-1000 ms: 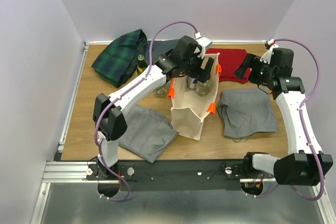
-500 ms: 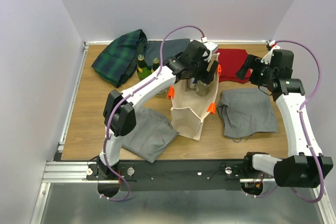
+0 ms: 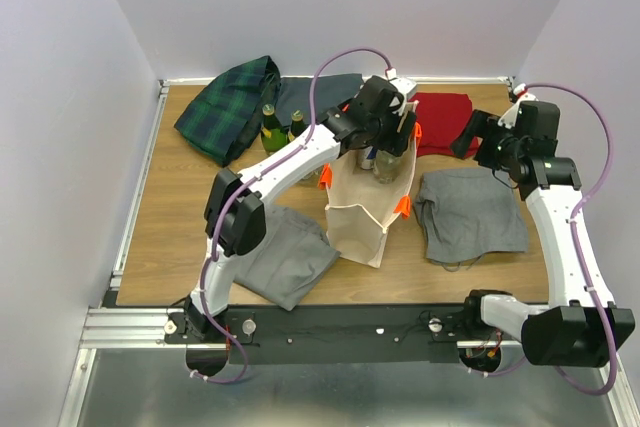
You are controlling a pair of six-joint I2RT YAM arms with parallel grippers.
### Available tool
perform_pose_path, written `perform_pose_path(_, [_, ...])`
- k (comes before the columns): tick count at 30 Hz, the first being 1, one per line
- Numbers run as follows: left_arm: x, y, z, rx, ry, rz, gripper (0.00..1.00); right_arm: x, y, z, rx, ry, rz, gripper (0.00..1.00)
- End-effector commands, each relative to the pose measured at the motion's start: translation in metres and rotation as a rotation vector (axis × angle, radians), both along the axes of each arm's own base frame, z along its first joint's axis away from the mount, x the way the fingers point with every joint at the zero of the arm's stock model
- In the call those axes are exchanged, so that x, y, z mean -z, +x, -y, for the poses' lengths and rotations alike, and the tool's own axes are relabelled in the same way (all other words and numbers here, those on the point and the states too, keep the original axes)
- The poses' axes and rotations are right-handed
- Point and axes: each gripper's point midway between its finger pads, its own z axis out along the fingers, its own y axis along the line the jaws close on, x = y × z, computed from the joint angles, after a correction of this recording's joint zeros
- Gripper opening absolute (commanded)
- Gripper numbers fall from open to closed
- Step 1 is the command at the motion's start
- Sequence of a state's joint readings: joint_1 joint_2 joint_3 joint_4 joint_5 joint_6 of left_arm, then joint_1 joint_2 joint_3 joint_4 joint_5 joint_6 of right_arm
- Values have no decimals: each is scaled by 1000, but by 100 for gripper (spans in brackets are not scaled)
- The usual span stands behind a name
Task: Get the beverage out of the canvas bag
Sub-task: Adjust the drink in the canvas bag.
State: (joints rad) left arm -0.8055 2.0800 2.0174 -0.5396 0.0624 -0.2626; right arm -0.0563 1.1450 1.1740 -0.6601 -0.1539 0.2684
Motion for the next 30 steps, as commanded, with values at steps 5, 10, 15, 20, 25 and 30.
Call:
perform_pose_path(5, [9, 10, 6, -49, 10, 3, 83, 2, -4, 3, 17, -2, 1, 100])
perform_pose_path(10, [8, 12, 10, -58, 8, -11, 84, 6, -4, 1, 5, 7, -7, 100])
perform_pose_path(15, [19, 17, 10, -82, 33, -26, 83, 9, -6, 0, 4, 9, -15, 100])
perform_pose_path(20, [21, 17, 10, -84, 44, -34, 80, 12, -8, 1, 5, 6, -19, 100])
perform_pose_path(25, [22, 18, 6, -96, 63, -29, 80, 12, -10, 1, 3, 6, -21, 100])
perform_pose_path(30, [27, 15, 3, -99, 81, -43, 79, 12, -11, 1, 7, 3, -21, 100])
